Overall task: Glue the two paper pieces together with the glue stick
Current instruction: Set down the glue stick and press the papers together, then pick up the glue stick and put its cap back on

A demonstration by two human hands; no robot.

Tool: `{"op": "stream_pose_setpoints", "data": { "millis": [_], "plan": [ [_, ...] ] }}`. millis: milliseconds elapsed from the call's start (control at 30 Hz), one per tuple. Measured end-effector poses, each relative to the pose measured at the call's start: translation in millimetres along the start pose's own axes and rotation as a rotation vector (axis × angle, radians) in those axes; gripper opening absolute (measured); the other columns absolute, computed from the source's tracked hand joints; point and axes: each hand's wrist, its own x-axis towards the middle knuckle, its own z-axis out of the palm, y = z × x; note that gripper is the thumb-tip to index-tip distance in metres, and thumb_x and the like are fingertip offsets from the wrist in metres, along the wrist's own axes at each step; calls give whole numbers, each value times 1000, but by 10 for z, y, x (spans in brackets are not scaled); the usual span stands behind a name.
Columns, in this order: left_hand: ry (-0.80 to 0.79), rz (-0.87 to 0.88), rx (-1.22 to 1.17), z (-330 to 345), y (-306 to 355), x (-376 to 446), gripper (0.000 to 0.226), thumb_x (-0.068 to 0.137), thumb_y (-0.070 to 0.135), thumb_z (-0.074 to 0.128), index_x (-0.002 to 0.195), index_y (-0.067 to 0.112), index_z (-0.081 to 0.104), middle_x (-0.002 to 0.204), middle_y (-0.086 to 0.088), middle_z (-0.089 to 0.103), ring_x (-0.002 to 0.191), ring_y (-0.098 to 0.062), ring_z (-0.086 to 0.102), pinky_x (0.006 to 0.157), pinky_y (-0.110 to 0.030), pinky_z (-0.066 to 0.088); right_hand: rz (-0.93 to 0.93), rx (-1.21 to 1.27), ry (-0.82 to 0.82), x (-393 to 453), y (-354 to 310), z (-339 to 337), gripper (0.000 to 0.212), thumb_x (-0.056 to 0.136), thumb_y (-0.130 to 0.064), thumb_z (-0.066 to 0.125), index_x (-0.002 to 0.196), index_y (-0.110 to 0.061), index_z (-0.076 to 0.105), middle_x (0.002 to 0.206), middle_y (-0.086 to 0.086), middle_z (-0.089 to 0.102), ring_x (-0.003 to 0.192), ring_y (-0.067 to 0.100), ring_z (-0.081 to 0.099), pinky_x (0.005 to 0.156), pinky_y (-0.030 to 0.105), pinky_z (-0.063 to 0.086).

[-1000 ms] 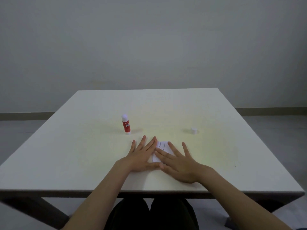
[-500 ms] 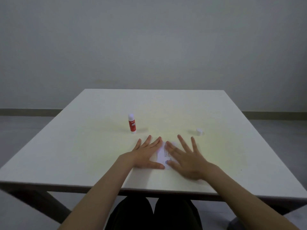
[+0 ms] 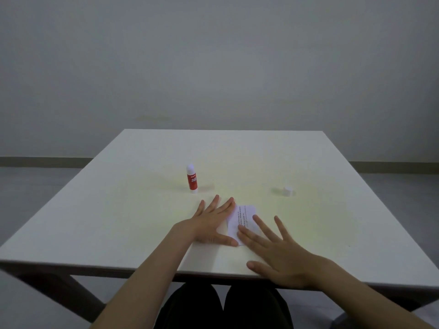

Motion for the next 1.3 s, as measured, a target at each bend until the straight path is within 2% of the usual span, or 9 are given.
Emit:
{"op": "stream_pose_setpoints", "data": {
  "millis": [233,433,700,767,833,900,1000,1200,1300],
  "plan": [
    [3,-5,-3,11,0,-1,114,70,75,50,147,27,-18,156,16,-24,141,-15,-32,114,-48,-21,225,51,-46,278,353,-245,58,95,-55,9,146,-38,-13,155,-23,-16,140,18,-33,111,52,-25],
    [-5,7,9,13,-11,10,113,71,75,48,147,26,-19,156,14,-24,140,-18,-33,113,-50,-20,-18,10,13,241,-30,28,70,83,-69,-6,145,-39,-14,153,-26,-19,137,14,-38,106,47,-34],
    [86,4,-77,30,9,-50,109,75,70,51,149,25,-13,158,13,-18,143,-12,-27,116,-46,-18,207,69,12,332,251,-127,56,97,-49,13,147,-38,-11,156,-22,-14,144,18,-24,113,51,-20],
    [192,27,-254,33,19,-103,96,81,59,54,151,25,-2,160,13,-6,145,-8,-13,118,-41,-11,200,63,40,337,238,-78,57,97,-49,15,147,-38,-10,154,-23,-16,145,17,-21,114,50,-18],
    [450,0,-576,29,25,-176,72,85,45,59,147,27,27,154,14,26,143,-3,19,118,-29,12,200,83,86,337,241,-50,56,97,-48,14,146,-40,-13,153,-24,-18,146,15,-19,115,48,-17],
    [842,-109,-839,32,16,-241,39,84,32,66,122,29,59,129,12,60,119,-5,54,101,-23,41,201,148,154,329,235,-32,54,97,-48,13,141,-47,-18,152,-28,-19,145,10,-19,117,46,-14],
    [1262,-332,-928,-8,-96,-266,20,82,18,69,101,25,66,98,3,70,90,-12,64,79,-31,50,219,240,239,319,208,-21,55,96,-50,15,137,-52,-22,150,-31,-21,144,3,-17,119,39,-10],
    [1155,-498,-1003,-209,-266,22,64,77,20,74,134,6,50,131,-6,60,123,-18,54,101,-29,39,260,327,345,310,213,-11,60,91,-60,19,145,-46,-3,155,-27,-6,143,-7,-3,119,29,-3],
    [1109,-503,-949,-281,-235,159,27,82,25,68,104,9,68,96,-6,73,98,-22,65,81,-27,42,272,380,379,310,204,-21,65,86,-65,14,146,-42,10,154,-25,3,142,-8,4,117,25,0]
  ]
}}
